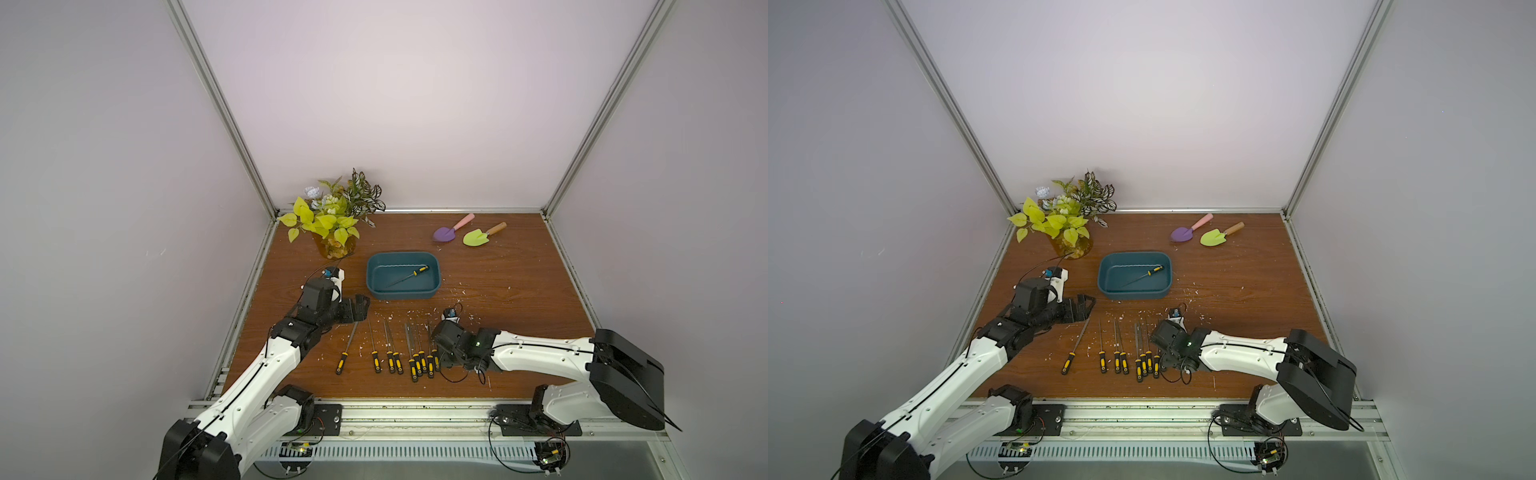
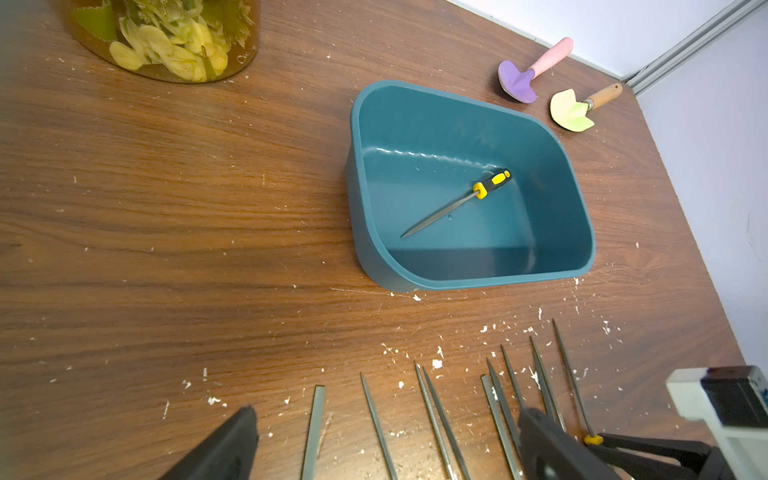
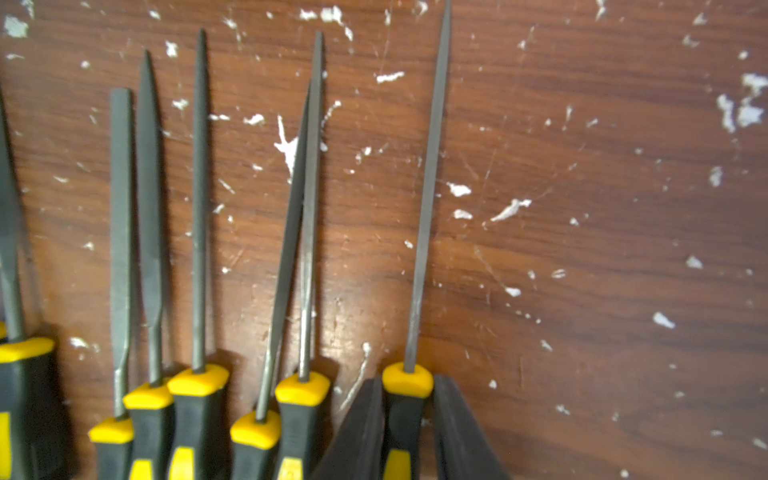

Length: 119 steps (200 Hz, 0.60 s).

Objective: Put the file tool into the storage box
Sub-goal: Pick up the file tool from the center of the board.

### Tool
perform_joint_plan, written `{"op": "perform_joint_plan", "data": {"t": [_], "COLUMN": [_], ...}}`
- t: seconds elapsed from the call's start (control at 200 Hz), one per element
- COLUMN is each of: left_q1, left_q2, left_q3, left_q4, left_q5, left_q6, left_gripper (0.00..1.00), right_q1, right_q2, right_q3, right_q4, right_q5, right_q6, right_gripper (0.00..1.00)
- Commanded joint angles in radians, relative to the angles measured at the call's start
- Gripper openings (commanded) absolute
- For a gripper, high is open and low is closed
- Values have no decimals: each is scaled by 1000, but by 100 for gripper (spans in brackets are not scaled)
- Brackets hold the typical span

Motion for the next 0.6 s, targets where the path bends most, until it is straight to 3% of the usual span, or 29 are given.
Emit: {"op": "perform_joint_plan", "data": {"t": [0.0,0.135,0.28,0.59], "left_q1": [-10,-12,-11,-16], "left_q2": [3,1,-5,-8], "left_q3": [7,7,8,7], "left_q4": [12,9,12,5], "left_q5": [13,14,10,-12], "left_q6": [3,4,10,0], "left_gripper": [99,99,99,99], "right_q1": [3,9,15,9], "right_q2": [20,45,41,-135], "right_q3": [-17,-9,-17,82], "right_q4": [-74,-64,-57,-168], "right_q5": [1,-10,-8,75], "right_q6": [-10,-8,0,-57], "right_gripper": [27,24,11,7]}}
